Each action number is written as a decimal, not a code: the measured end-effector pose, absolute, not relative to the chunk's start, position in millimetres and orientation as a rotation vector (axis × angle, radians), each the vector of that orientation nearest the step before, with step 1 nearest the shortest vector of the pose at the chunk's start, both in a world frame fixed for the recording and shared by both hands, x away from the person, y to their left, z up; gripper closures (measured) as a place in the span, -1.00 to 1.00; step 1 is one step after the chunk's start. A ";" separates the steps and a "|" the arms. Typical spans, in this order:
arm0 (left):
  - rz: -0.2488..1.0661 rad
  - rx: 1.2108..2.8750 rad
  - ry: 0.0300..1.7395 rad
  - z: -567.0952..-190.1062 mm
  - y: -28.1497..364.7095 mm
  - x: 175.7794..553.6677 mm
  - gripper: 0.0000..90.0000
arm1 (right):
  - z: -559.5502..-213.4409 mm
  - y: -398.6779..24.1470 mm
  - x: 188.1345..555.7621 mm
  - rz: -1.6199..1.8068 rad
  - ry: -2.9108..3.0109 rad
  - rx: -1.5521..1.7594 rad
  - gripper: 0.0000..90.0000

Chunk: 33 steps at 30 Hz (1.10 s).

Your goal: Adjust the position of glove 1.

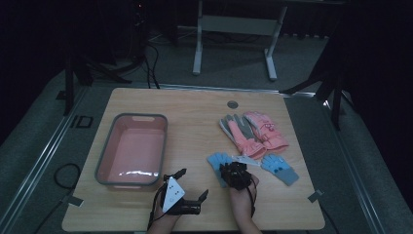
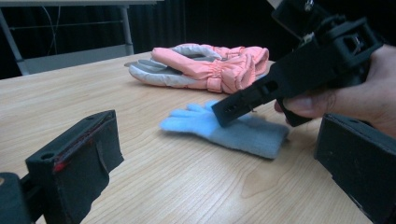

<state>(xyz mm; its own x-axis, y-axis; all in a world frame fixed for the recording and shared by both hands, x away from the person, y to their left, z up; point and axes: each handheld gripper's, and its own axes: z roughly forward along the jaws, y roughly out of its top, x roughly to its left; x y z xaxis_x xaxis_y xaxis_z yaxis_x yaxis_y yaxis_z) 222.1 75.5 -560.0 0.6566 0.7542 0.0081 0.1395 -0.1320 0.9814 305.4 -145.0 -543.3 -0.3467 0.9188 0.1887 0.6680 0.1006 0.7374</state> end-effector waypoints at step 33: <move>0.605 1.637 0.755 -560.1 77.0 223.3 -0.98 | -502.0 -348.4 340.5 1.080 2.326 0.949 0.45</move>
